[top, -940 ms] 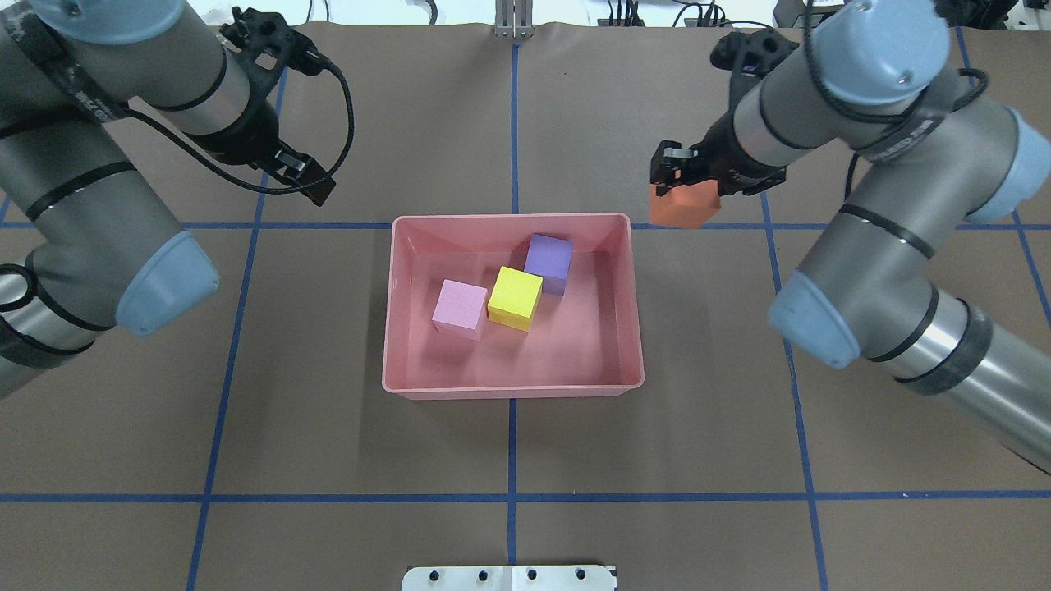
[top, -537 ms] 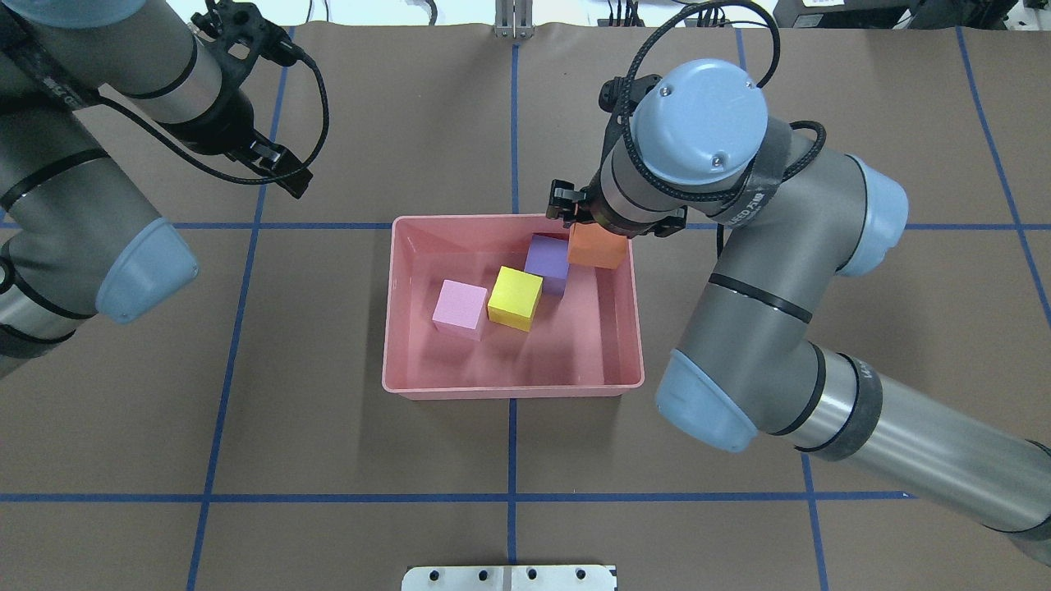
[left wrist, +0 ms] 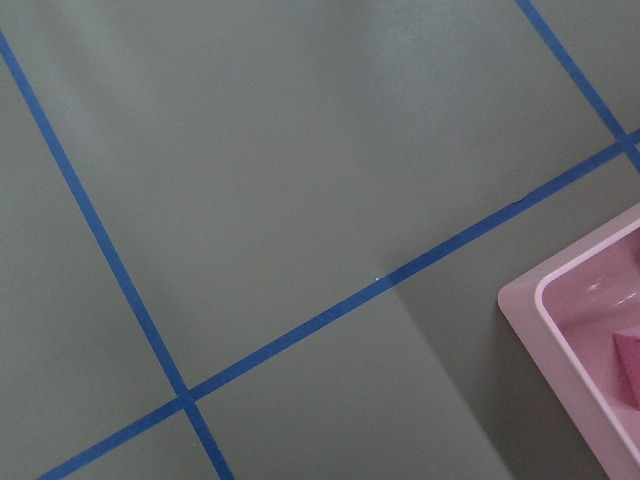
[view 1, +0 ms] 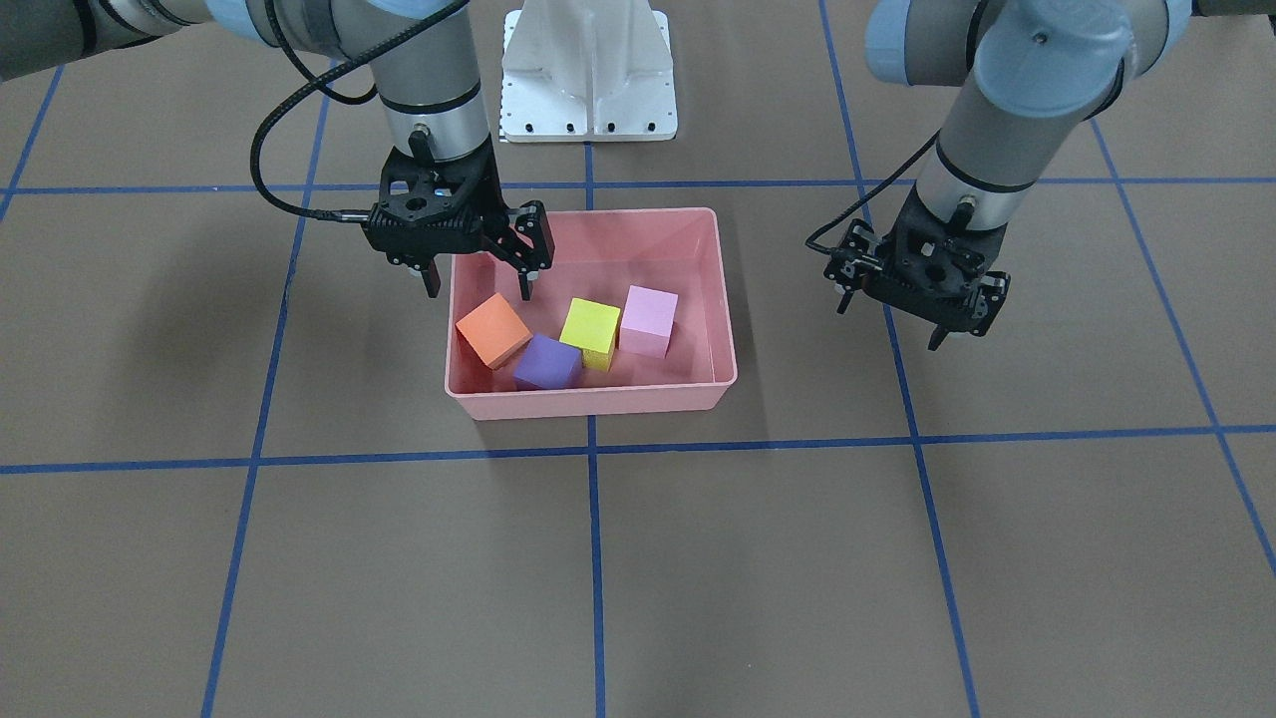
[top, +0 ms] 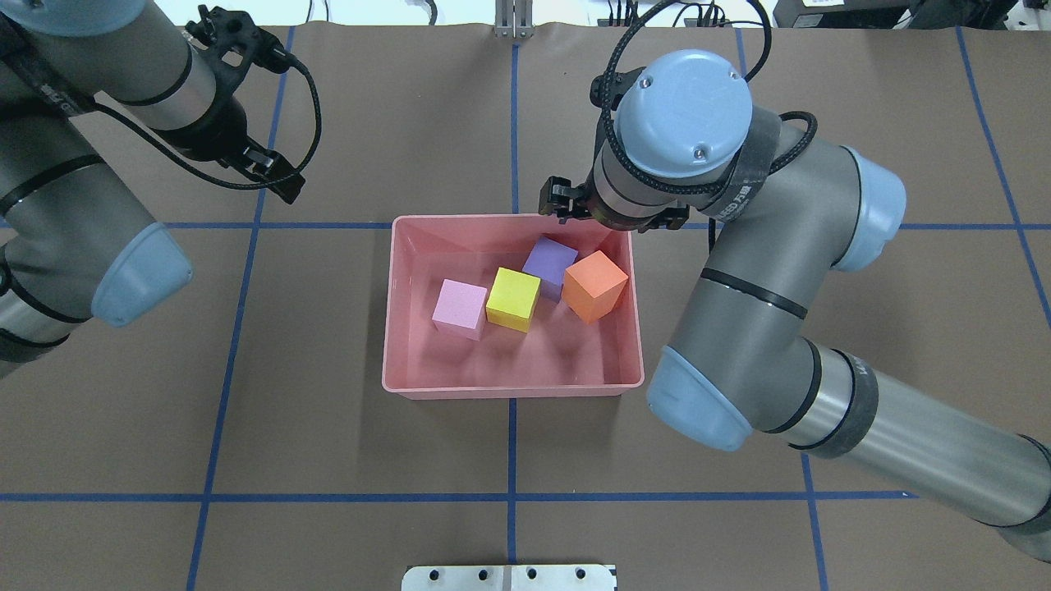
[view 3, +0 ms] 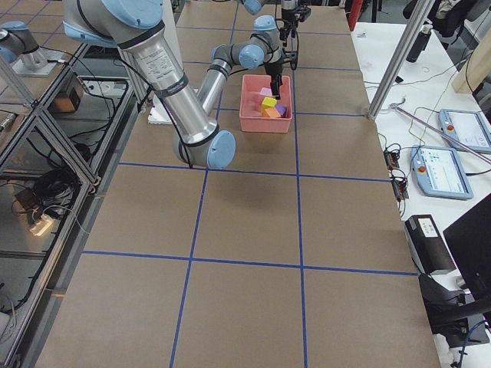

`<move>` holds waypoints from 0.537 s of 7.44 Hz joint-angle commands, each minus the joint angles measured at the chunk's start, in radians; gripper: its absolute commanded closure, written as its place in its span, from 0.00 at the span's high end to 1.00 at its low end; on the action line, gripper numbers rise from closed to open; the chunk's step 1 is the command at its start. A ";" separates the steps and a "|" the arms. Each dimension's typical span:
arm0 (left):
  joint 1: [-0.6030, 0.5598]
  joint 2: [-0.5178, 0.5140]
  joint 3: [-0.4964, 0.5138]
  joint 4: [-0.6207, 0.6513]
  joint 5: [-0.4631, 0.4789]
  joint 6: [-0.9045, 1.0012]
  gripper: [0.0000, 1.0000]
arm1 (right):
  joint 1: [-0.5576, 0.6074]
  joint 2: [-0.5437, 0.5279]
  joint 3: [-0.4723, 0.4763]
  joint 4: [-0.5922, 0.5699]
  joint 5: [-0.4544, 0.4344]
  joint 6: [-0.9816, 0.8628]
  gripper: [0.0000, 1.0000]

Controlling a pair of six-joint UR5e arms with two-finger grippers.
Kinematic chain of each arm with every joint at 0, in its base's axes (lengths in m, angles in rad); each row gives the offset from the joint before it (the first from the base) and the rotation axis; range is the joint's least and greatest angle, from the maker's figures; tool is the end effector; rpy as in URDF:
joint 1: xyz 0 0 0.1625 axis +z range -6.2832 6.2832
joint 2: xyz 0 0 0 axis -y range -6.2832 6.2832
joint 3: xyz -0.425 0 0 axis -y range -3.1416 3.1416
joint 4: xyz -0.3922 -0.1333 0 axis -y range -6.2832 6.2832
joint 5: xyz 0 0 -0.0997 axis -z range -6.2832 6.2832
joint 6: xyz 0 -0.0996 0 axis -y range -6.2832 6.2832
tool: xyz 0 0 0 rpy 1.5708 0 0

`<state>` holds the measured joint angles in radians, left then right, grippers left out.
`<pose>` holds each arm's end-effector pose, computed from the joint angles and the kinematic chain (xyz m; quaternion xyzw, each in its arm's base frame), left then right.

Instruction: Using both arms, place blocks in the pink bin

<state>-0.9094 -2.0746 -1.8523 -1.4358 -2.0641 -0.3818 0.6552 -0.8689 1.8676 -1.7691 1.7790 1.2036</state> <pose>0.3098 -0.5382 0.2669 0.1533 0.3550 0.2053 0.8991 -0.4278 -0.4709 0.1536 0.1061 -0.3848 0.0914 0.9123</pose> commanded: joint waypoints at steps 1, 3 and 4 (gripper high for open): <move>-0.061 0.147 -0.005 -0.044 0.004 0.014 1.00 | 0.152 -0.040 0.012 -0.050 0.126 -0.216 1.00; -0.161 0.227 -0.010 -0.107 -0.057 0.017 1.00 | 0.298 -0.122 0.012 -0.050 0.241 -0.449 1.00; -0.240 0.272 -0.011 -0.097 -0.103 0.114 1.00 | 0.363 -0.175 0.012 -0.049 0.272 -0.584 1.00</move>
<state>-1.0635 -1.8601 -1.8616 -1.5296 -2.1137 -0.3441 0.9297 -0.9817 1.8788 -1.8180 1.9969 0.7852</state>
